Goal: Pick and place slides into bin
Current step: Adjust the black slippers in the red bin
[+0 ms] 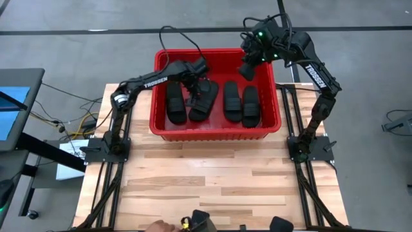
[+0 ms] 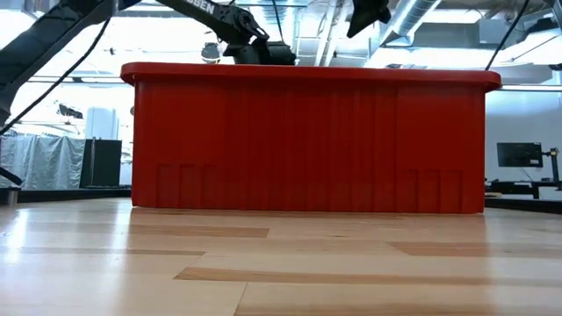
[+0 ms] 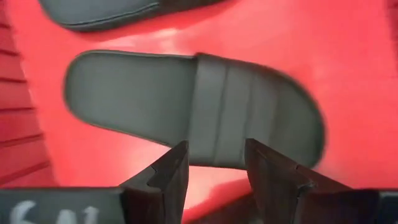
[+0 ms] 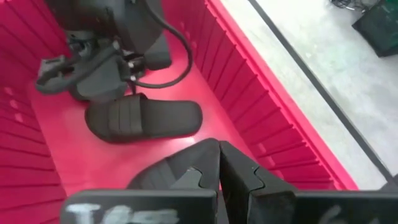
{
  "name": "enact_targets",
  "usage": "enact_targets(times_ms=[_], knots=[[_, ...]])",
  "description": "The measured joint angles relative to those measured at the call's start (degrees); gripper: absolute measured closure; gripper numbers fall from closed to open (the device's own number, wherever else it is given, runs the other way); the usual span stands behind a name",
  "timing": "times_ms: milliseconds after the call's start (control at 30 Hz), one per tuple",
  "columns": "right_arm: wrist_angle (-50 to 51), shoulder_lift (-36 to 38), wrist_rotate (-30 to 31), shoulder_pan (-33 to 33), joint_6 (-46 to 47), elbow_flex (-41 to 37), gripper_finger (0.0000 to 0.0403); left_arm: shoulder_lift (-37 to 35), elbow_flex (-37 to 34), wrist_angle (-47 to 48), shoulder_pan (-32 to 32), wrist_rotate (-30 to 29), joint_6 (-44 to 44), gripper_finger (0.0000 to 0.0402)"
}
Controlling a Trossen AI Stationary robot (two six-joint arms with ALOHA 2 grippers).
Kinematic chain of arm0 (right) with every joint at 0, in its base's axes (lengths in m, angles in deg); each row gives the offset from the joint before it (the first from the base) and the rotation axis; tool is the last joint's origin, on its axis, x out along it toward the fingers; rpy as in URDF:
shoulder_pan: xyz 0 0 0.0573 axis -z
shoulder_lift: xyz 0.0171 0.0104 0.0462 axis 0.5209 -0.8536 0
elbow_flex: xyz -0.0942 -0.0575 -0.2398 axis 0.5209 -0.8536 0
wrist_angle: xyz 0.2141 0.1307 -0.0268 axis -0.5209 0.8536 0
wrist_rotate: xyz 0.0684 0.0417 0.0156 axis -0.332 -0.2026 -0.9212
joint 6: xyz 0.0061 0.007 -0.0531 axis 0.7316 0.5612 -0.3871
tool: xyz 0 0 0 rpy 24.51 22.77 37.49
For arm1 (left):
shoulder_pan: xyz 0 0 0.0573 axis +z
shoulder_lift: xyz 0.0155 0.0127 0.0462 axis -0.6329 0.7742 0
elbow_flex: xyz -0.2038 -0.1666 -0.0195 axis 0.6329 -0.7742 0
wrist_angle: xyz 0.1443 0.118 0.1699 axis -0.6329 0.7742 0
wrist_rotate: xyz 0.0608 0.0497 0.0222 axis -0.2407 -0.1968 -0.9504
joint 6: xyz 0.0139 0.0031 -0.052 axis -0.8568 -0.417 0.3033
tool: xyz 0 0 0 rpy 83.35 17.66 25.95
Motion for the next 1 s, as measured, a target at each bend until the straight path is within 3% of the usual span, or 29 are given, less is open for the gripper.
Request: enact_targets(times_ms=[100, 333, 633, 1000], knots=[[-0.1, 0.0, 0.0, 0.0, 0.0, 0.0, 0.0403, 0.2, 0.0, -2.5, -0.9, -4.0, 0.7, 0.0254], [0.1, 0.0, 0.0, 0.0, -0.6, 0.0, 0.0403, 0.2, 0.0, -7.0, -3.6, -8.6, 12.3, 0.0254], [0.9, 0.0, 0.0, 0.0, -1.0, 0.0, 0.0403, 0.2, 0.0, -8.4, -7.0, -11.2, 12.4, 0.0254], [1.4, 0.0, 0.0, 0.0, -1.0, 0.0, 0.0403, 0.2, 0.0, -8.4, -6.6, -12.9, 16.2, 0.0255]])
